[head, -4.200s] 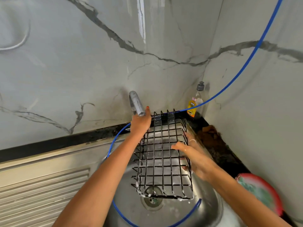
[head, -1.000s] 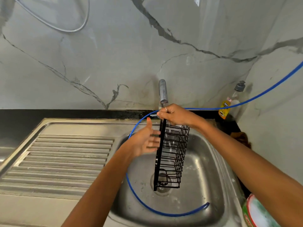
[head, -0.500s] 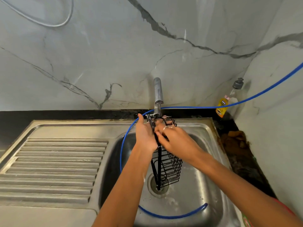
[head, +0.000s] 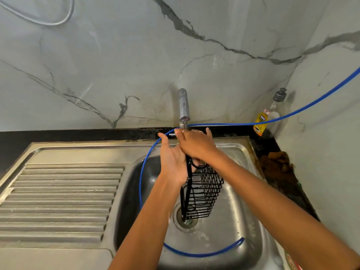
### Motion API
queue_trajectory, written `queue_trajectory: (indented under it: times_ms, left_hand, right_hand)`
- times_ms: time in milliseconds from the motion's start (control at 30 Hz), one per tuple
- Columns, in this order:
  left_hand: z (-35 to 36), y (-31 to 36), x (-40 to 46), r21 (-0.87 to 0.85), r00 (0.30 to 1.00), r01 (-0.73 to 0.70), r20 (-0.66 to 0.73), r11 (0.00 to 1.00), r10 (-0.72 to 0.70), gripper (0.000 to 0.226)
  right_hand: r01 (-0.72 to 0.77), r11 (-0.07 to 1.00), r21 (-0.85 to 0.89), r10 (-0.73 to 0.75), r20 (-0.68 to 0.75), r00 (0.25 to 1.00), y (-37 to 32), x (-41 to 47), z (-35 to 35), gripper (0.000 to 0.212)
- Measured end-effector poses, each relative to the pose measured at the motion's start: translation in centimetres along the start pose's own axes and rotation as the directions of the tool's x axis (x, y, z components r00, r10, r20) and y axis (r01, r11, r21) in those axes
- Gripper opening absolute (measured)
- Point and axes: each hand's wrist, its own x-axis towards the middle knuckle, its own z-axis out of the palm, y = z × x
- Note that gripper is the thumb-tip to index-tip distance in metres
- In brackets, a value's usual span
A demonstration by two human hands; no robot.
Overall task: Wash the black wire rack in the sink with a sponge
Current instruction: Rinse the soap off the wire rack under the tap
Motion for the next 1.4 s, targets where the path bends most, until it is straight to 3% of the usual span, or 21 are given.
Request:
queue_trajectory:
  times_ms: [133,200,367,467,567,733,933,1033,1133,1200,1267,1300,1400]
  left_hand:
    - [0.2,-0.5,-0.2,-0.114,0.997,0.025,0.070,0.993,-0.018,0.098]
    - [0.1,-0.4,-0.3,-0.132,0.997,0.024,0.070,0.991,-0.015,0.095]
    - [0.1,0.2,-0.4,0.055,0.997,-0.043,-0.054,0.998,0.046,0.095]
    - [-0.4,0.2,0.3,-0.008,0.987,-0.086,-0.135,0.996,0.084,0.089]
    - [-0.6,0.8,0.2,-0.059,0.994,-0.063,-0.092,0.996,0.058,0.108]
    - [-0.7,1.3,0.0,-0.135,0.999,-0.037,0.029,0.990,0.041,0.116]
    - [0.6,0.8,-1.7,-0.012,0.995,-0.079,-0.057,0.997,0.078,0.093]
    - [0.9,0.3,-2.1,0.020,0.997,-0.077,-0.007,0.997,0.078,0.088]
    - [1.2,0.3,-2.2,-0.063,0.996,-0.049,0.075,0.997,0.054,0.096]
    - [1.0,0.2,-2.2,-0.128,0.991,-0.016,0.132,0.992,0.033,0.097]
    - [0.8,0.3,-2.2,-0.143,0.987,-0.002,0.158,0.990,0.025,0.103]
    - [0.8,0.5,-2.4,-0.134,0.986,0.008,0.168,0.991,0.015,0.105]
    - [1.0,0.9,-2.6,-0.093,0.992,0.045,0.123,0.995,-0.033,0.103]
  right_hand:
    - [-0.269,0.962,0.050,0.253,0.216,0.943,-0.7,1.9,-2.1,0.041]
    - [-0.349,0.932,0.100,0.314,0.258,0.914,-1.1,1.6,-2.8,0.039]
    - [-0.056,0.997,-0.046,0.051,-0.090,0.995,-1.6,0.2,-0.5,0.048]
    - [0.077,0.997,-0.024,-0.078,-0.085,0.993,-1.6,-3.7,0.8,0.053]
    - [0.170,0.985,0.037,-0.168,-0.048,0.985,-1.6,-8.4,1.9,0.056]
    - [0.306,0.952,-0.021,-0.305,-0.167,0.938,-0.9,-13.5,3.2,0.063]
    - [0.121,0.992,-0.040,-0.124,-0.090,0.988,-1.1,-7.9,0.6,0.055]
    - [0.010,1.000,-0.013,-0.011,-0.064,0.998,-0.6,-2.9,-0.5,0.054]
    - [-0.142,0.990,0.021,0.143,-0.051,0.988,-0.2,-0.1,-2.0,0.061]
    - [-0.221,0.967,0.130,0.207,0.111,0.972,-0.1,0.5,-2.9,0.061]
    - [-0.279,0.921,0.272,0.192,0.305,0.933,-0.2,0.6,-3.6,0.056]
    - [-0.266,0.919,0.291,0.163,0.335,0.928,-0.2,0.6,-3.8,0.055]
    - [-0.123,0.964,0.236,0.069,0.225,0.972,0.0,0.5,-4.3,0.052]
